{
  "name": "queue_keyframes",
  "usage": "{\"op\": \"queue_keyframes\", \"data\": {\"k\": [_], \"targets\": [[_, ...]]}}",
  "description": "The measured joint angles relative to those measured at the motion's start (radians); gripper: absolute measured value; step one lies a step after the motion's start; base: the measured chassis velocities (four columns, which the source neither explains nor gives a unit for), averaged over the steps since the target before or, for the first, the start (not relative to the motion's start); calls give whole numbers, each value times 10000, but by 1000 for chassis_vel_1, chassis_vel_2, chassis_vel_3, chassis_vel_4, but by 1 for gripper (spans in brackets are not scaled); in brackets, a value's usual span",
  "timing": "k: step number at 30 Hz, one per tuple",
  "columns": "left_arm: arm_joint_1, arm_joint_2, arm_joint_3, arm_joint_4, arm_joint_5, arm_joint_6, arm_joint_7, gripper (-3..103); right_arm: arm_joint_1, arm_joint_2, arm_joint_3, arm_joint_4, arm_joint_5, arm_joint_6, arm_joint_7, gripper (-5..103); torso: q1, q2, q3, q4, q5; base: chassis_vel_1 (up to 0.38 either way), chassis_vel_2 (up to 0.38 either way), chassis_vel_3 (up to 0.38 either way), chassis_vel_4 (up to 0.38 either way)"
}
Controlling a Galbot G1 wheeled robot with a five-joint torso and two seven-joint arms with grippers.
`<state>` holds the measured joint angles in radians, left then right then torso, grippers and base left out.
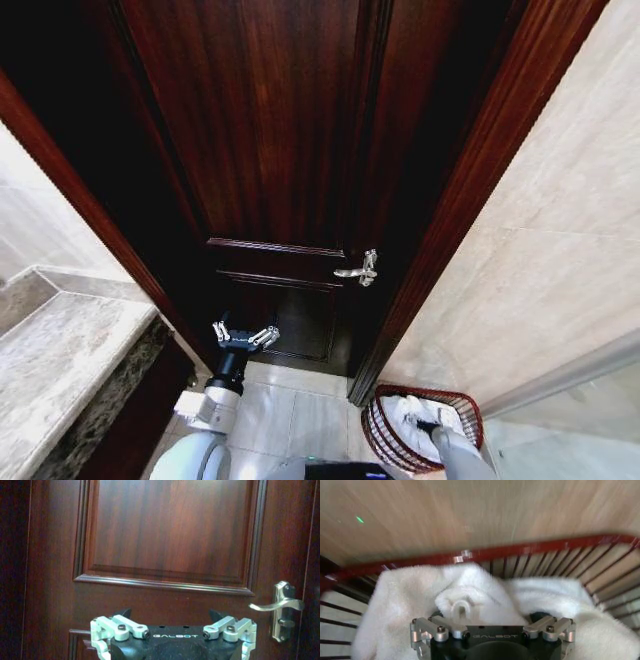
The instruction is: Discard the used towel into the hamper.
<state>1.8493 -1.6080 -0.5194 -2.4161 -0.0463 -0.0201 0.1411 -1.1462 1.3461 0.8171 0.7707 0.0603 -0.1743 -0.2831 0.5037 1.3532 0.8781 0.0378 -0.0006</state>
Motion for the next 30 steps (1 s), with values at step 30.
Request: {"op": "queue_keyframes", "data": {"k": [30], "targets": [[0, 0, 0, 0, 0, 0, 0, 100, -476, 1160, -25, 1809, -130, -338, 99, 100, 0, -1, 1, 0, 4, 0, 0, 0, 0]]}}
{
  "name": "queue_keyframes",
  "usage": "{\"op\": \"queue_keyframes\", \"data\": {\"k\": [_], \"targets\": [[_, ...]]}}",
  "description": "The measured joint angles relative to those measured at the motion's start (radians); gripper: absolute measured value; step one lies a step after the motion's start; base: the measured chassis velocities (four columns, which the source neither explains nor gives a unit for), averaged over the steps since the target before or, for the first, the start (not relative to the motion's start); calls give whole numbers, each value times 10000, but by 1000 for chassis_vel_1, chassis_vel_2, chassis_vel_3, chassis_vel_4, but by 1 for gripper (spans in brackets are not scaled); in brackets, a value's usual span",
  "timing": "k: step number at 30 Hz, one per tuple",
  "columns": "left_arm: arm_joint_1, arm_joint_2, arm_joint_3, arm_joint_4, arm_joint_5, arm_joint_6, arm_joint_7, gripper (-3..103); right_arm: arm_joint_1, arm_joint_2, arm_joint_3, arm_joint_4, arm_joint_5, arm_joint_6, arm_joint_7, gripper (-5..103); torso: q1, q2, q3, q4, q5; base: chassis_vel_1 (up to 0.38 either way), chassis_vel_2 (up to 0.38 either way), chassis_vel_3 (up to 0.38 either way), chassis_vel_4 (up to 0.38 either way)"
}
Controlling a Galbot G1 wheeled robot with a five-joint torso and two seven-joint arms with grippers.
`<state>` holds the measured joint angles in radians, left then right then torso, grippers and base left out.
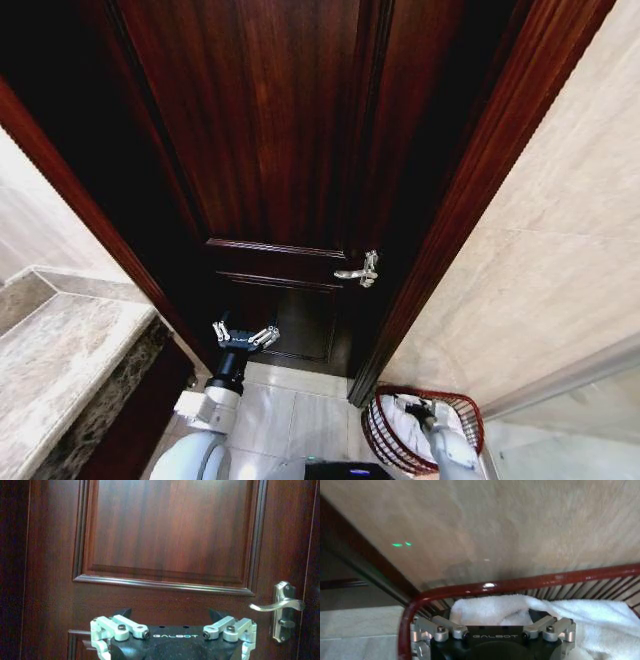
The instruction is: Discard the used towel into the hamper.
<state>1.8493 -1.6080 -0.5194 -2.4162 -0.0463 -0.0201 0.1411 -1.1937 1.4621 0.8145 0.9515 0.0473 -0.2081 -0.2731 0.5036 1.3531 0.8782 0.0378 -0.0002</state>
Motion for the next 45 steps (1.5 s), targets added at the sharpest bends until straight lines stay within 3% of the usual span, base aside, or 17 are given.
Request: {"op": "queue_keyframes", "data": {"k": [10, 19, 24, 29, 32, 35, 36, 38, 39, 45], "targets": [[0, 0, 0, 0, 0, 0, 0, 100, 1533, -517, 414, -3480, -942, 950, 235, 100, 0, 0, -1, 1, -2, 0, 0, 0, 0], [0, 0, 0, 0, 0, 0, 0, 100, 2226, -570, 535, -5364, -903, 1280, 442, 100, 0, 1, -3, 3, -1, 0, 0, 0, 0], [-1, 0, 0, 0, 0, 0, 0, 100, 2390, -835, 424, -5948, -335, 1420, 310, 100, 0, 1, -2, 1, 2, 0, 0, 0, 0], [0, 0, 0, 0, 0, 0, 0, 100, 1814, -835, 159, -4637, 969, 941, -37, 100, 0, 0, 1, -6, 5, 0, 0, 0, 0], [0, 0, 0, 0, 0, 0, 0, 100, 1632, -805, 104, -4166, 1157, 919, -87, 100, 0, -1, 1, -5, 8, 0, 0, 0, 0], [-1, 1, 1, 0, 0, 0, 0, 100, 643, -747, 14, -1894, 1394, 708, -122, 100, 0, -1, 1, 0, 1, 0, 0, 0, 0], [-1, 1, 1, 0, 0, 0, 0, 100, 643, -747, 14, -1894, 1394, 708, -122, 100, 0, -1, 1, 0, 1, 0, 0, 0, 0], [0, 0, 0, 0, 0, 0, 0, 100, -483, -734, 3, 45, 1664, 452, -80, 100, 0, -1, 1, 1, 6, 0, 0, 0, 0], [0, 0, 0, 0, 0, 0, 0, 100, -483, -734, 3, 45, 1664, 452, -80, 100, 0, -1, 1, 1, 6, 0, 0, 0, 0], [0, 0, 0, 0, 0, 0, 0, 100, -2949, -716, 146, 3702, 2081, 666, 72, 100, -1, 0, -2, -1, 3, 0, 0, 0, 0]]}}
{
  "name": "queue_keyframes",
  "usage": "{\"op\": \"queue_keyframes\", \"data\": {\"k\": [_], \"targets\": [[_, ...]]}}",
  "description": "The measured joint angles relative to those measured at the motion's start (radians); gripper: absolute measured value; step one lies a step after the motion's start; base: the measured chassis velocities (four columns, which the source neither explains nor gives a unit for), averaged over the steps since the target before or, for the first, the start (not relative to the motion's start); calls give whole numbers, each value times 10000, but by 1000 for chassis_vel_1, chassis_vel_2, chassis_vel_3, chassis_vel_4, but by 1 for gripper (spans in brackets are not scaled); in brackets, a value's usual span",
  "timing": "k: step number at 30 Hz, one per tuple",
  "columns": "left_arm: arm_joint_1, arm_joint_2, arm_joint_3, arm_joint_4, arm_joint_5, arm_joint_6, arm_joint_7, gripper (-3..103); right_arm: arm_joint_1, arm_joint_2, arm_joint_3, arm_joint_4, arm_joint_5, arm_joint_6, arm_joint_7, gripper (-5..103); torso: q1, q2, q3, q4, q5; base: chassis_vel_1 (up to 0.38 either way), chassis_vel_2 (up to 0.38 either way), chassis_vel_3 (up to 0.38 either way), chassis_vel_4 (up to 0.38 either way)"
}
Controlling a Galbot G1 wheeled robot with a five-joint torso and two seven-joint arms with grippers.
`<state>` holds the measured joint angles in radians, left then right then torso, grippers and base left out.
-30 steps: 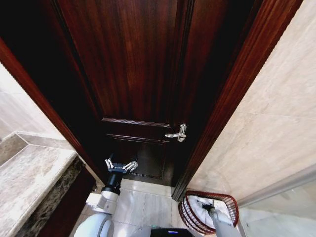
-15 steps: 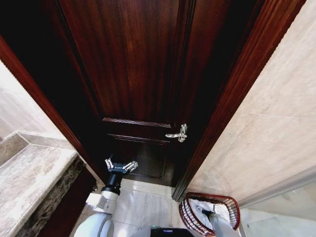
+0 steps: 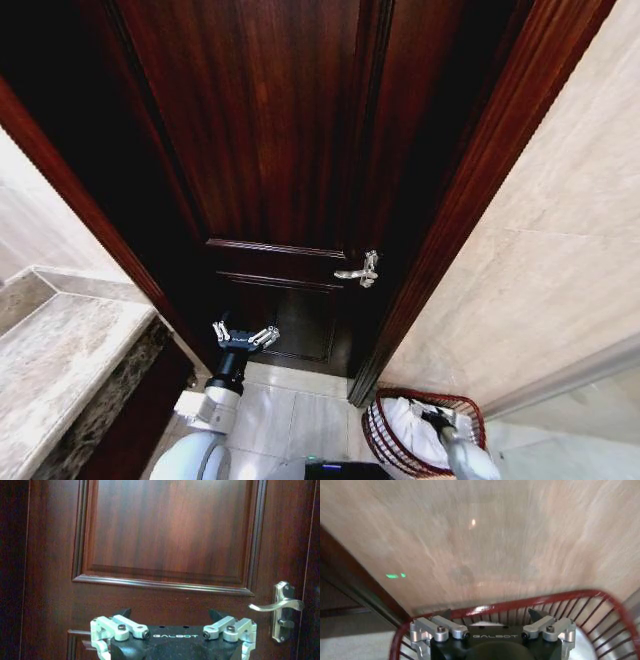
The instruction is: Discard the used towel into the hamper.
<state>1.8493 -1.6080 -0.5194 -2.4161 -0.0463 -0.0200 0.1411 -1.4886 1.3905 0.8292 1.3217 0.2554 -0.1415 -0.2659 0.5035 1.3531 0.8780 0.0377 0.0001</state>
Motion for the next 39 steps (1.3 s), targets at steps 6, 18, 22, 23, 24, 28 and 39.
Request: {"op": "queue_keyframes", "data": {"k": [6, 18, 22, 23, 24, 28, 39], "targets": [[1, 2, 1, 0, 0, 0, 3, 100, -2114, 157, 180, 2763, 535, 1312, 165, 100, 0, 0, 0, 0, -3, 0, 0, 0, 0], [0, 0, 0, 0, 0, -1, 0, 100, -4205, 1191, -618, 8357, 159, 2302, 299, 100, 0, 0, 1, 2, -3, 0, 0, 0, 0], [0, 0, 0, 0, 0, 0, 0, 100, -4416, 1197, -660, 9836, 123, 2288, 365, 100, 0, 1, 1, 2, -3, 0, 0, 0, 0], [-1, 0, 0, 0, 0, 0, 0, 100, -4456, 1198, -662, 10180, 136, 2254, 390, 100, 1, 0, 1, 2, -2, 0, 0, 0, 0], [-1, 0, 0, 0, 0, 0, 0, 100, -4456, 1198, -662, 10180, 136, 2254, 390, 100, 1, 0, 1, 2, -2, 0, 0, 0, 0], [0, 0, 0, 0, 0, -1, 0, 100, -4570, 1195, -668, 11416, 247, 2073, 467, 100, 1, 0, 1, 1, -1, 0, 0, 0, 0], [0, 0, 0, 0, 0, -1, 0, 100, -4661, 1203, -951, 11805, 111, 2234, 450, 100, 1, 0, 1, 1, -2, 0, 0, 0, 0]]}}
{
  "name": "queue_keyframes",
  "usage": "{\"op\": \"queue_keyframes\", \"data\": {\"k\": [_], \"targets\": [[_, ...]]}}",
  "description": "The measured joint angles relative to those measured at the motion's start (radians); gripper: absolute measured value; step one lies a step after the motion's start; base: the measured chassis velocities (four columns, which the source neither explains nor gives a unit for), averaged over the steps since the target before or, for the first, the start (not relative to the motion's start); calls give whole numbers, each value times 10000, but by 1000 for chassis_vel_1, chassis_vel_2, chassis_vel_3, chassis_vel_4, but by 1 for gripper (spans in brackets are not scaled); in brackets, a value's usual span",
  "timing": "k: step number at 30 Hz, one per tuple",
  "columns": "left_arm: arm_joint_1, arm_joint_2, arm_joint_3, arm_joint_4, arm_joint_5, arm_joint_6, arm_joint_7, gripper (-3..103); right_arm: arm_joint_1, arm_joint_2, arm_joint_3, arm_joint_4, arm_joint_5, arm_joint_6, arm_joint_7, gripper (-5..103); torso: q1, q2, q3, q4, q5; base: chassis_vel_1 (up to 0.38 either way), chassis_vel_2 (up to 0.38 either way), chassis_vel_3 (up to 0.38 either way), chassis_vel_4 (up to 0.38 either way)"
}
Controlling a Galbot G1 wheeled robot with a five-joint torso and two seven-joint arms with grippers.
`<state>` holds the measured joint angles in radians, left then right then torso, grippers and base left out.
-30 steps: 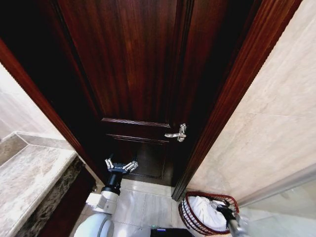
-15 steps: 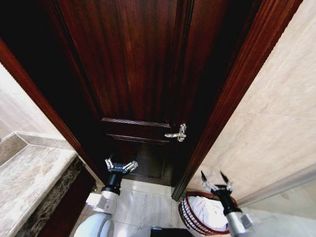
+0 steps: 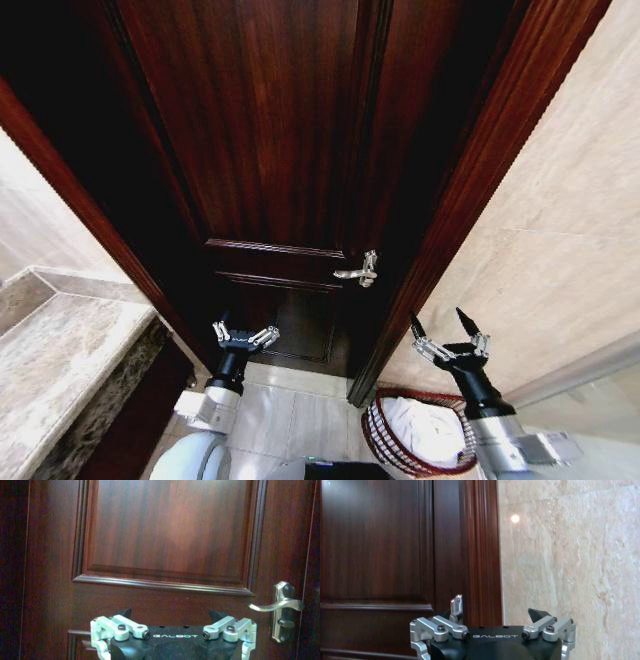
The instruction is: Discard the used towel into the hamper.
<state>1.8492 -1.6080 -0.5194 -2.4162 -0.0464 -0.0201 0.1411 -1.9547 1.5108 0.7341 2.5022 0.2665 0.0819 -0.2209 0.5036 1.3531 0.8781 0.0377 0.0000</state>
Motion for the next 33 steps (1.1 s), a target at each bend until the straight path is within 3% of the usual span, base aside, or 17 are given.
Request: {"op": "queue_keyframes", "data": {"k": [11, 33], "targets": [[0, 0, 0, 0, 0, 0, 0, 100, 155, 144, -212, -656, -256, 357, -117, 100, 0, 0, 0, 0, 1, 0, 0, 0, 0], [0, 0, 0, 0, 0, 0, 0, 100, 153, 211, -438, -691, -316, 368, -191, 100, 0, 0, 0, 0, 0, 0, 0, 0, 0]]}}
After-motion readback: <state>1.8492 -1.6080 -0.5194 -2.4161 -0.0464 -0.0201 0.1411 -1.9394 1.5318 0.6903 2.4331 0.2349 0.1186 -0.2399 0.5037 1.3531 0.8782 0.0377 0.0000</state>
